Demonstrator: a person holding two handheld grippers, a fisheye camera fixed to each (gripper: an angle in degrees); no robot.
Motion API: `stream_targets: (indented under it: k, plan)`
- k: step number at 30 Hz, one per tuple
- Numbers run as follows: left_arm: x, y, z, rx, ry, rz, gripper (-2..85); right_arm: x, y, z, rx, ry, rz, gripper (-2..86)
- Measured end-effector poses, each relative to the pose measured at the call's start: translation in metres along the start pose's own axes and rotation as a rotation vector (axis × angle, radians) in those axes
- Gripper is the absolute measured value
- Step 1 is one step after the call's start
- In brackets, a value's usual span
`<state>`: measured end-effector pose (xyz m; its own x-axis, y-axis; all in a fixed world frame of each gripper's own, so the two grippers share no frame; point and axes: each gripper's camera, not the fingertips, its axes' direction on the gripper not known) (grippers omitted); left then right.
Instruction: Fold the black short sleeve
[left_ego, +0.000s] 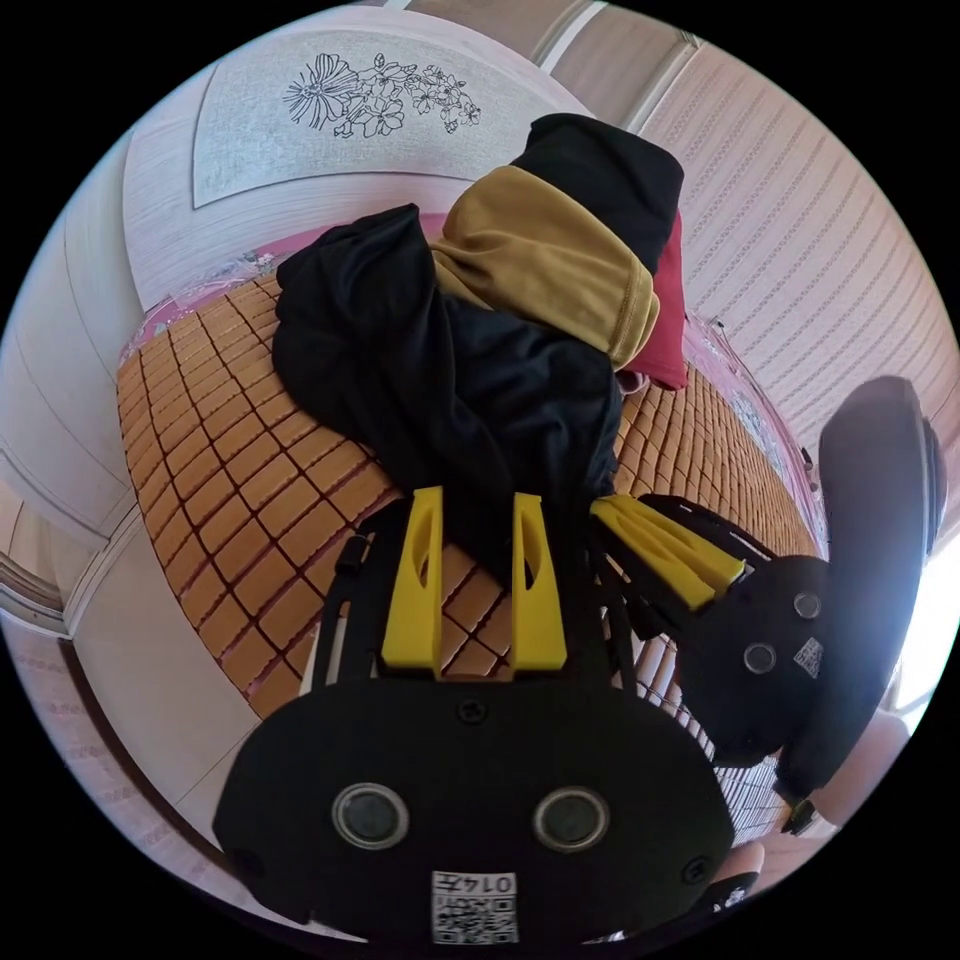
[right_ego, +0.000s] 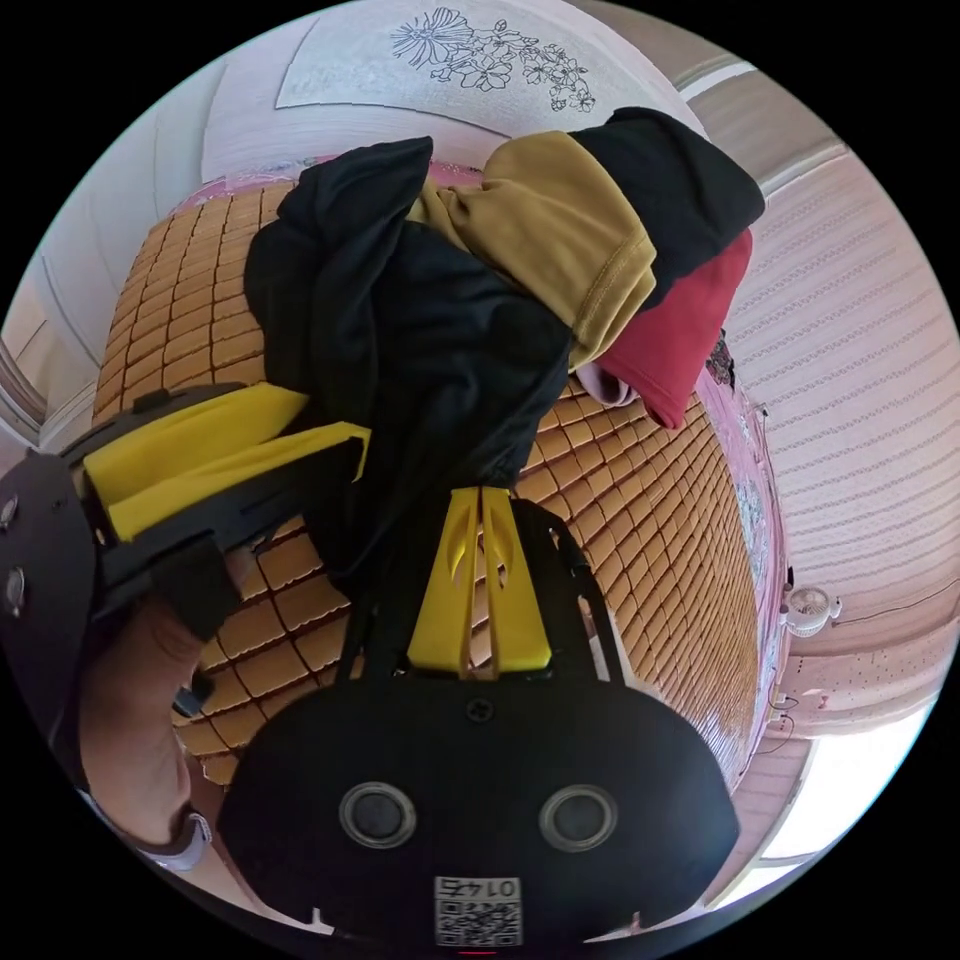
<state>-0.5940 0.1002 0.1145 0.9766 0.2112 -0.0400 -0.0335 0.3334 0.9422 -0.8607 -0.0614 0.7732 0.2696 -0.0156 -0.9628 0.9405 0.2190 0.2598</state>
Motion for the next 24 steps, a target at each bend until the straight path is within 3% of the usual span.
stream_targets:
  k: [12,18,21,24]
  plan:
    - [-0.009,-0.011,0.0,-0.02,0.045,0.006,-0.4,0.021,-0.011,0.027,0.021,0.028,-0.114,-0.9]
    - [-0.016,-0.013,-0.004,-0.017,0.052,-0.01,-0.9,0.083,-0.011,0.018,0.148,-0.276,-0.177,0.4]
    - [-0.022,-0.013,-0.006,-0.016,0.066,-0.025,-0.9,0.106,-0.017,0.019,0.156,-0.405,-0.169,8.8]
    - [-0.028,-0.012,-0.009,-0.013,0.084,-0.04,-0.7,0.103,-0.018,0.031,0.099,-0.513,-0.295,16.8]
